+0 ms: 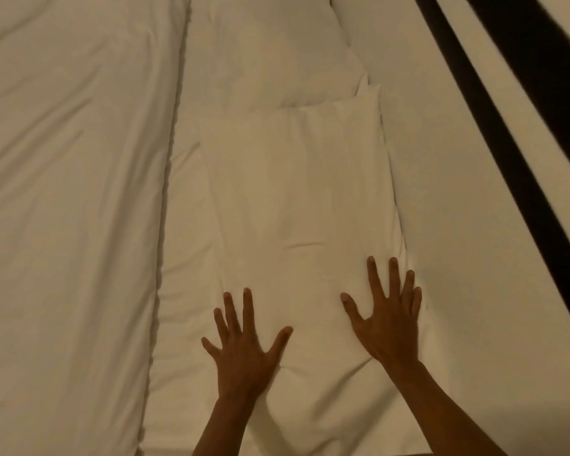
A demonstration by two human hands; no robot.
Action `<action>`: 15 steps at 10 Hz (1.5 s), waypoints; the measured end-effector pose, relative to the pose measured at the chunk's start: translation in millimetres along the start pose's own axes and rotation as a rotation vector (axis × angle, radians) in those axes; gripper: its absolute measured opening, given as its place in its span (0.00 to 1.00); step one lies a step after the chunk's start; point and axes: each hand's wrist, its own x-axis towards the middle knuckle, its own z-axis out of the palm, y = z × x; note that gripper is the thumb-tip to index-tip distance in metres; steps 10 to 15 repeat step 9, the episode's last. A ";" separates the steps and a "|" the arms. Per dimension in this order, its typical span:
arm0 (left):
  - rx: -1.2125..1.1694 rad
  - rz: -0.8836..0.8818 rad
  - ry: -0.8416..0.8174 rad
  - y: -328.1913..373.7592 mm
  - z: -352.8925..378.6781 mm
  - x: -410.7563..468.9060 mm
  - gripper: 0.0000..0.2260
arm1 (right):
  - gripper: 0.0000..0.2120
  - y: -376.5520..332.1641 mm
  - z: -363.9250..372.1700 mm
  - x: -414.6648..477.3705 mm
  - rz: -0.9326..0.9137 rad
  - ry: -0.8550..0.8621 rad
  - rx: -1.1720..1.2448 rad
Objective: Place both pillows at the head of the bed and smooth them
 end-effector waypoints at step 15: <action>0.010 0.020 -0.155 37.5 -87.5 -92.9 0.29 | 0.40 -48.6 -85.3 -102.4 -0.065 -0.261 0.139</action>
